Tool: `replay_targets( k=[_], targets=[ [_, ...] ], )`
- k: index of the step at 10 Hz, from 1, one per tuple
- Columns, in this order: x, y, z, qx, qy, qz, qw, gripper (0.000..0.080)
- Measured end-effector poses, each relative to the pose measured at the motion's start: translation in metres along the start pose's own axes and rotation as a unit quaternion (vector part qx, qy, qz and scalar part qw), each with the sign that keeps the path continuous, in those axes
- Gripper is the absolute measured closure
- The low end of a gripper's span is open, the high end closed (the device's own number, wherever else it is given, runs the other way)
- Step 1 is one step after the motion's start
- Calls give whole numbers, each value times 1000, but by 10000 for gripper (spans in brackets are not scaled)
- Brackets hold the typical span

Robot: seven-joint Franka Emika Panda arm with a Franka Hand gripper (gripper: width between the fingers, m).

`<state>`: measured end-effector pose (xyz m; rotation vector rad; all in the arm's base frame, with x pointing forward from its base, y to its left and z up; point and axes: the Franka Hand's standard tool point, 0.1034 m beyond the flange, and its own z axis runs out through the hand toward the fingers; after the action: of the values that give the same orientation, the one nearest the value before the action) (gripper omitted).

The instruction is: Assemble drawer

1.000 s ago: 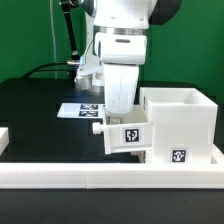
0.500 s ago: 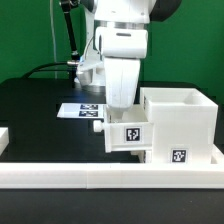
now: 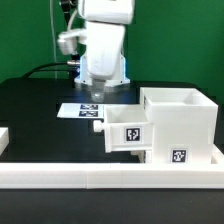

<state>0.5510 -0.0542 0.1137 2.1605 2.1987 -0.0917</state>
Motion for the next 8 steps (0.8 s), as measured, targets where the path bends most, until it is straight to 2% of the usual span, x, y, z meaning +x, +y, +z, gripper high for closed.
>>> replay_targets(
  k=[1,2,5,7,8],
  targets=[
    [-10,5,-3,-2,-1,-6,1000,151],
    [-18,2,7,-1,2,-11,1000,151],
    [-26,-6,40,22,10,-21,999,151],
    [-15,-14,58,37,16,-19,999,151],
    [-5,-12,61,39,18,-25,999,151]
  ],
)
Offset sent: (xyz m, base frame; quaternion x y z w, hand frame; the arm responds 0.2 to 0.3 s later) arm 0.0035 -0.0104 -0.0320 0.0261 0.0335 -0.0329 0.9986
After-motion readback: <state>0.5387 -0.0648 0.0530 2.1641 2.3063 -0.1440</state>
